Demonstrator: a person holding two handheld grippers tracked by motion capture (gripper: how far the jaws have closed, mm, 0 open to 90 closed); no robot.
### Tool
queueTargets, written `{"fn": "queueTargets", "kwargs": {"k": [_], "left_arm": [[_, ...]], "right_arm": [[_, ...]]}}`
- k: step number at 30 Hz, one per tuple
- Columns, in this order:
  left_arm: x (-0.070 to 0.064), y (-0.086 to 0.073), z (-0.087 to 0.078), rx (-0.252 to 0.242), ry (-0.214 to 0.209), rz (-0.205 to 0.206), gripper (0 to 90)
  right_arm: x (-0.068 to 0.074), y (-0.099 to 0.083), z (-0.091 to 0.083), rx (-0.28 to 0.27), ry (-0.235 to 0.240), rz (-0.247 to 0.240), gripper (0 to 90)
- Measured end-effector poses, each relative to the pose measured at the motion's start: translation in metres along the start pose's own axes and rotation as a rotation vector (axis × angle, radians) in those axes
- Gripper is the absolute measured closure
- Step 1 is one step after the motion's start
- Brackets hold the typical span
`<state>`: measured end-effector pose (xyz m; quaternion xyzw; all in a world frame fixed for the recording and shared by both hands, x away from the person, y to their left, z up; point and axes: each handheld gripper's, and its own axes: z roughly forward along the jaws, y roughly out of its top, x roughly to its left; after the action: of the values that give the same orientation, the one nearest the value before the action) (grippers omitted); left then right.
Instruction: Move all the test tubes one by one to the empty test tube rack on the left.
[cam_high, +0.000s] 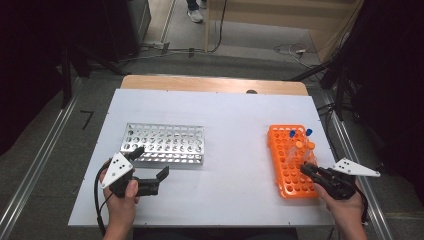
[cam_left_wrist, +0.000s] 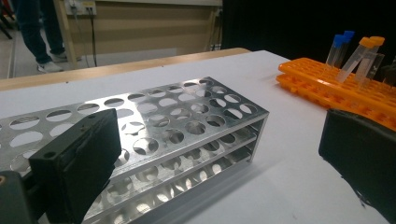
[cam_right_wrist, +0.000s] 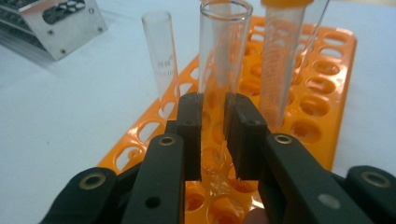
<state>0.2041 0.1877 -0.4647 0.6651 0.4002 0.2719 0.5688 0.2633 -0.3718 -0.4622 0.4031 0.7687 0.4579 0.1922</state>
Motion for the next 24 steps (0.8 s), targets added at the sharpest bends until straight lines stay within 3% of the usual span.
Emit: {"fn": "queueTargets", "kwargs": {"k": [5,14,22,24], "left_arm": [[-0.001,0.000,0.000,-0.001,-0.003,0.001,0.0],[-0.006,0.001,0.002,0.008,-0.008,0.022,0.0],[-0.019,0.008,0.004,-0.003,-0.013,0.027,0.0],[-0.025,0.010,0.006,0.007,-0.024,0.047,0.0]], "right_arm": [[0.004,0.007,-0.011,-0.037,0.005,-0.003,73.9],[0.026,0.020,-0.019,-0.067,0.090,-0.034,74.0],[0.051,0.028,-0.011,-0.052,0.130,-0.083,74.0],[0.054,0.029,-0.009,-0.047,0.131,-0.091,74.0]]}}
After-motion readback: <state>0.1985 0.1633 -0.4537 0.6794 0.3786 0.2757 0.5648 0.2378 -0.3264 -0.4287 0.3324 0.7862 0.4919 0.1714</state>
